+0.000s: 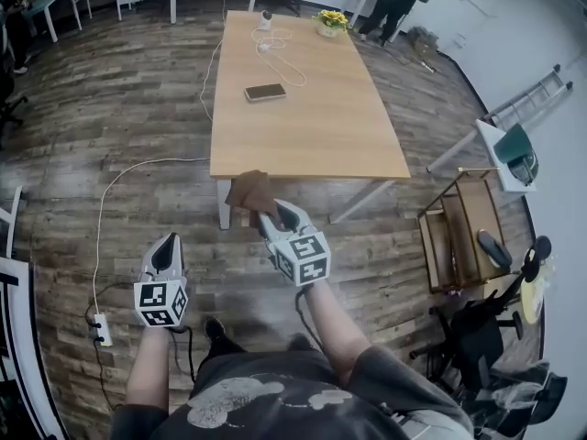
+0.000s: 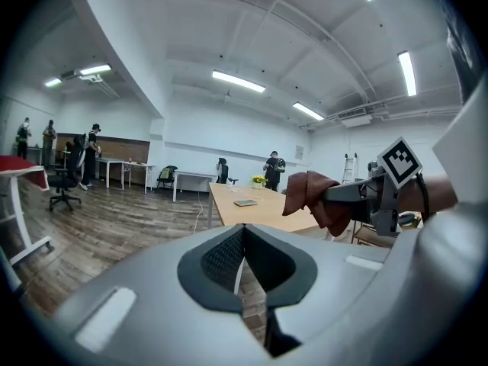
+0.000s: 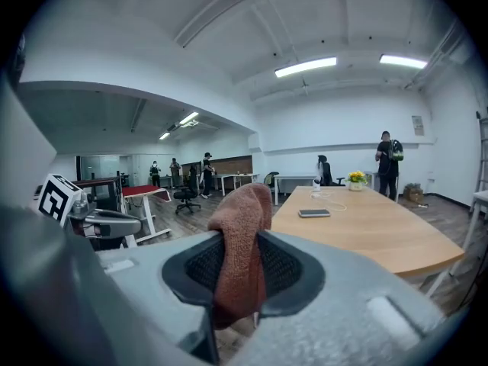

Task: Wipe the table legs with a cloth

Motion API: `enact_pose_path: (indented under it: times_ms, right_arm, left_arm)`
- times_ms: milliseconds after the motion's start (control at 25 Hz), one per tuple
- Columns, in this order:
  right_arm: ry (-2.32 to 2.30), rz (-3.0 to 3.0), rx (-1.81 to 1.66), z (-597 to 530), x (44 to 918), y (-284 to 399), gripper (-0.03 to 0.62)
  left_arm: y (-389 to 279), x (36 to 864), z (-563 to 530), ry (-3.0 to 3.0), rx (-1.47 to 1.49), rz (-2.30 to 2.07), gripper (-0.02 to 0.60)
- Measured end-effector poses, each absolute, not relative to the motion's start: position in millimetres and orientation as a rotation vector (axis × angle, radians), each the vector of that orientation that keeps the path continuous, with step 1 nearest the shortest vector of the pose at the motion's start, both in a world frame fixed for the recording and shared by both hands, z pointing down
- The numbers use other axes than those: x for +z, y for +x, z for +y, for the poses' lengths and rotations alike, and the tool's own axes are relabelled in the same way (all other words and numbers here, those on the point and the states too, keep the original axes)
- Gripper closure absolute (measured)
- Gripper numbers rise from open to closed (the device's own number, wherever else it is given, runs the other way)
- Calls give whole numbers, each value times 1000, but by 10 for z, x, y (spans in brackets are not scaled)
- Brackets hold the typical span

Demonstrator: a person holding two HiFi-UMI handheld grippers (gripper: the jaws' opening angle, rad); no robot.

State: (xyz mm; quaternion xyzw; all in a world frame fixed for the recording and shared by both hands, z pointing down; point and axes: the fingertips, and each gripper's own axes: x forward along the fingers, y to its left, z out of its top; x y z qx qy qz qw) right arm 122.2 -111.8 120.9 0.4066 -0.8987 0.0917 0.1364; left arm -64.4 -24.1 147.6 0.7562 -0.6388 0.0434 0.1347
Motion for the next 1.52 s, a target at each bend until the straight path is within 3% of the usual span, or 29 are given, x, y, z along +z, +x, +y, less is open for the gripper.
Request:
enact_pose_path:
  times_ms: [520,1080,1520]
  right_arm:
    - [1279,-2602,290,-1182,1085,3060,503]
    - [1269,-2563,338,-488,1145,4811,505]
    - [1248,-2579,413,-166,1278,5167,508]
  left_arm:
    - [828,1189,-269,2283,189,-1844,563]
    - [2422,898,-85,2354,126,-1879,563]
    - [2992,962,441,2349,172,-1860,563]
